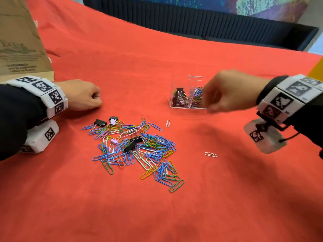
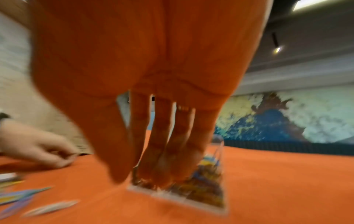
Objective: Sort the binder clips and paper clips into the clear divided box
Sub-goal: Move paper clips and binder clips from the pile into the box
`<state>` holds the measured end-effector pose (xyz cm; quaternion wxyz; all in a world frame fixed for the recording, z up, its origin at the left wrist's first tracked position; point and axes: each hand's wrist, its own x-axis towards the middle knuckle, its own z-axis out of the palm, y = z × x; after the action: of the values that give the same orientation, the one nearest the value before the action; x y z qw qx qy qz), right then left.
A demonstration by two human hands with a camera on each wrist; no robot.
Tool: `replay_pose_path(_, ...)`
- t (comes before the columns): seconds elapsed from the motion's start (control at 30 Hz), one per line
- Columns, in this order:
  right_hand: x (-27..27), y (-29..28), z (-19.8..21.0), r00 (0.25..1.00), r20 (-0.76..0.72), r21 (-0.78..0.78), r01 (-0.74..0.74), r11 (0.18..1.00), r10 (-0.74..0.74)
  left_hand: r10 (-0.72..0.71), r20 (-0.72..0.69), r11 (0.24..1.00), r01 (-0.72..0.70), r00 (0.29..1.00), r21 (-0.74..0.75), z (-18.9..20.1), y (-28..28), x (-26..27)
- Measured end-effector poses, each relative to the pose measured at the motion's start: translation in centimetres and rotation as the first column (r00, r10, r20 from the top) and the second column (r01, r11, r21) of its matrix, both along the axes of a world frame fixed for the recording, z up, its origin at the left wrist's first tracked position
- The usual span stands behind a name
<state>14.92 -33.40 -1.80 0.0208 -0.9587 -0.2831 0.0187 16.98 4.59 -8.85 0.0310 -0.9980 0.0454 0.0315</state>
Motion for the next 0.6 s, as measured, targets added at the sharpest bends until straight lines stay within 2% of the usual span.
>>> replay_pose_path(0.07, -2.9, 0.8, -1.1, 0.961, -0.264, -0.073, -0.106, 0.992, 0.083, -0.004, 0.000, 1.000, 0.004, 1.000, 0.004, 0.0, -0.1, 0.0)
replay_pose_path(0.1, -4.2, 1.1, -1.7, 0.945, -0.309, -0.110, -0.153, 0.982, 0.112, -0.005, 0.001, 1.000, 0.004, 1.000, 0.009, 0.1, -0.2, -0.1)
replay_pose_path(0.17, -6.3, 1.7, -2.6, 0.952, -0.267, -0.204, -0.211, 0.956, 0.153, -0.002, 0.002, 1.000, 0.002, 1.000, 0.013, 0.1, -0.3, -0.2)
replay_pose_path(0.27, -7.9, 2.4, -3.4, 0.968, -0.180, -0.278, -0.220, 0.935, 0.174, 0.005, -0.003, 1.000, -0.005, 1.000, 0.014, 0.0, -0.4, -0.3)
replay_pose_path(0.37, -8.4, 2.8, -3.6, 0.960, -0.231, -0.293, -0.225, 0.929, 0.159, -0.001, -0.002, 1.000, 0.001, 1.000, 0.014, 0.1, -0.4, -0.3)
replay_pose_path(0.47, -7.7, 4.0, -2.9, 0.960, -0.209, -0.204, -0.229, 0.952, 0.186, 0.004, 0.000, 1.000, -0.004, 1.000, 0.015, 0.1, -0.4, -0.3)
replay_pose_path(0.6, -6.4, 7.2, -2.9, 0.960, -0.102, 0.069, -0.253, 0.965, 0.260, 0.000, 0.011, 1.000, -0.001, 1.000, 0.026, 0.1, -0.6, -0.5)
